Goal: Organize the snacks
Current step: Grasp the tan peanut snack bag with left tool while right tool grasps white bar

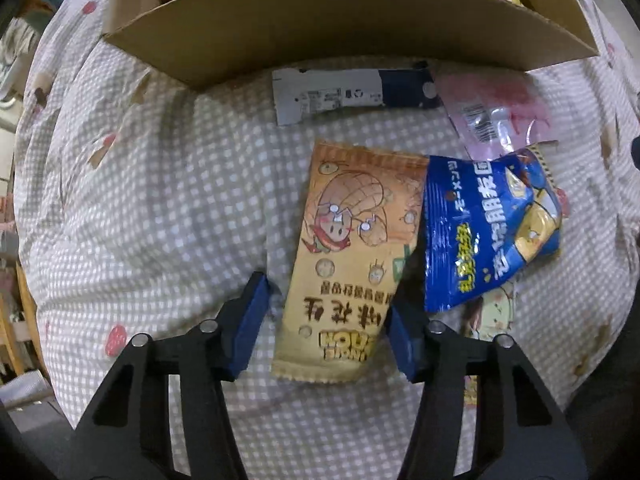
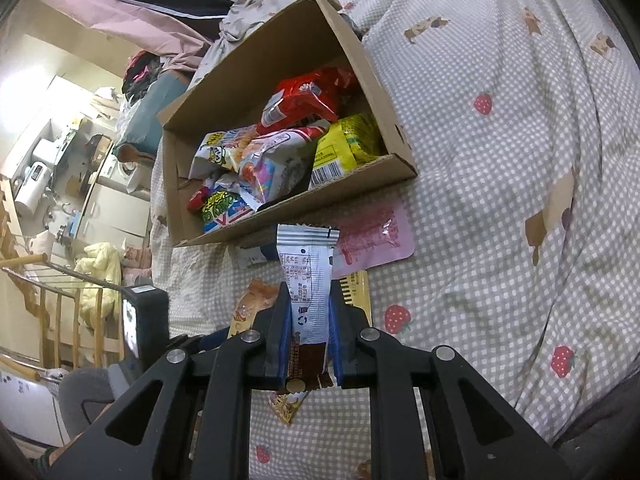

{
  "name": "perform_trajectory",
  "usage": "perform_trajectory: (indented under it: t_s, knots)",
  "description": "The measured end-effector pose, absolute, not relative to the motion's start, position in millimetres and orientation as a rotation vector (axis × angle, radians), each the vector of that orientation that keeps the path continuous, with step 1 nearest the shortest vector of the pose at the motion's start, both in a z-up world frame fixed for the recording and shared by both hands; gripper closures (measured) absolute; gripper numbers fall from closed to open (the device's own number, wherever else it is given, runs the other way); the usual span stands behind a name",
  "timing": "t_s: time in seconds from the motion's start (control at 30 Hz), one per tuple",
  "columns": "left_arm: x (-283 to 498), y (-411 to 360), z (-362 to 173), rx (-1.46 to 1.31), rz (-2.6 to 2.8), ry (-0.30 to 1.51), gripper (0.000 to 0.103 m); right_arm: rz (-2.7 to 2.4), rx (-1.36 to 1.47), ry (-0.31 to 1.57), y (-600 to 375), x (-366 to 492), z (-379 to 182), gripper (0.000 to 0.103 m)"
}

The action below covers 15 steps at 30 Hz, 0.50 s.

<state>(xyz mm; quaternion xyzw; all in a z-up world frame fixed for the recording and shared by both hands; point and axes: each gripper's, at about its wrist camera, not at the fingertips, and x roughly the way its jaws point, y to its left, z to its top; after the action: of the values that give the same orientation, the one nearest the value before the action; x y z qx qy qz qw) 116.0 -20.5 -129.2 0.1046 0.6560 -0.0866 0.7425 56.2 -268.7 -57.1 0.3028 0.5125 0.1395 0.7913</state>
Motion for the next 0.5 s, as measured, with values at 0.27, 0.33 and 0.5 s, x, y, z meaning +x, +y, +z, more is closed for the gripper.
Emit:
perform_trajectory:
  t_s: [0.27,0.33,0.5]
  knots:
    - [128.4,-3.6,-121.5,0.148,-0.116,1.410,0.067,0.300,0.605,1.099,-265.7,52.0,-52.7,0.086]
    - [125.2,5.5,-117.6,0.139,-0.068,1.392,0.068,0.301,0.601,1.112,-264.4,51.9,-55.1,0.086]
    - [127.0,37.6,-107.7,0.088,0.076,1.353,0.071,0.290,0.557,1.111,-259.0,51.3,-53.3,0.086]
